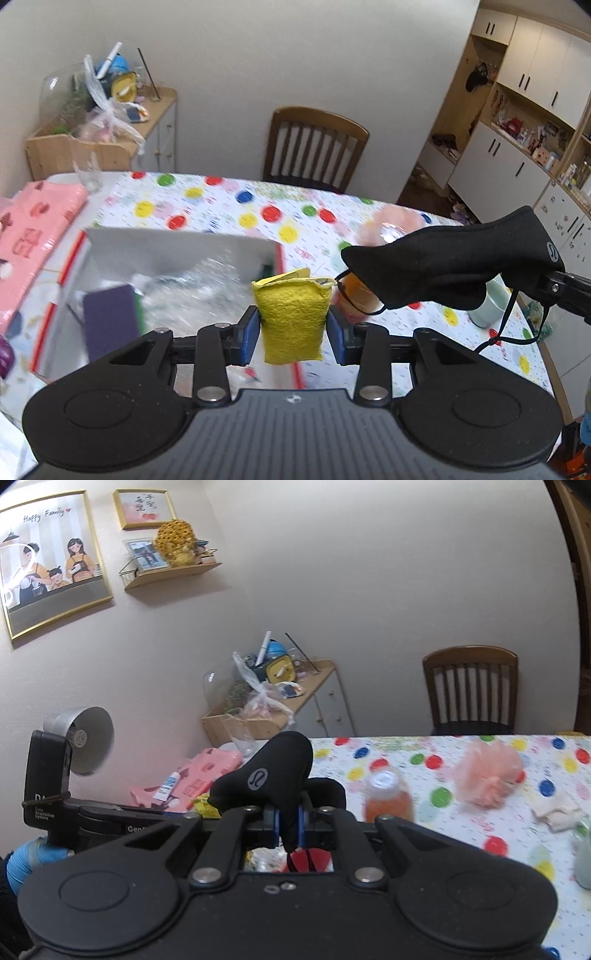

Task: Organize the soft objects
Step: 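Lift the yellow sponge and black pouch and carry them over the red box, then lower the pouch and yellow sponge into the box and open both grippers, then withdraw both grippers from the box back over the table, then grasp the pink bath puff with the left gripper while the right grasps the white cloth, then lift the pink bath puff and white cloth and carry both over the red box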

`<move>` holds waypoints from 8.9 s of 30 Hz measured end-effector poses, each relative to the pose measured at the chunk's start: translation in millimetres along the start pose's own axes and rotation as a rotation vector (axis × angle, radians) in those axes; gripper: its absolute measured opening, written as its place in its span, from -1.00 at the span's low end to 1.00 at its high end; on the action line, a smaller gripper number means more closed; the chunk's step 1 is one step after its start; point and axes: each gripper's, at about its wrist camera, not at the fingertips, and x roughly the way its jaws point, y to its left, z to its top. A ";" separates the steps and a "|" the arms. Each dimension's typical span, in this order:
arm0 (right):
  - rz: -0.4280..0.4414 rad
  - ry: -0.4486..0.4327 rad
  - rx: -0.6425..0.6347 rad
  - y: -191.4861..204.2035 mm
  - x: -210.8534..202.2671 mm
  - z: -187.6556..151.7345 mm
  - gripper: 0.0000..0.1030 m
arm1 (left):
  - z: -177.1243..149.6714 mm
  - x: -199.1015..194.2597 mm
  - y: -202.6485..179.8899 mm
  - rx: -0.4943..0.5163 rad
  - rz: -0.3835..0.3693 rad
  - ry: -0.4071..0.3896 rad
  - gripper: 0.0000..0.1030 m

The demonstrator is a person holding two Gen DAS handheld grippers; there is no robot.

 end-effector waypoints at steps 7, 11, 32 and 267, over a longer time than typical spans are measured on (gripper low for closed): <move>0.041 0.009 -0.016 34.6 34.9 12.3 -0.85 | 19.9 -19.2 51.0 -0.012 0.032 -0.033 -0.26; 0.056 0.020 -0.040 53.4 54.3 13.7 -0.85 | 27.8 -26.4 75.8 -0.005 0.059 -0.043 -0.26; -0.096 0.264 -0.109 75.6 209.1 -32.8 -0.84 | 20.6 15.3 172.0 -0.051 0.130 0.127 -0.26; -0.395 0.101 -0.077 -134.7 -96.7 33.4 -0.78 | 54.4 53.3 -223.3 0.100 -0.021 -0.069 -0.34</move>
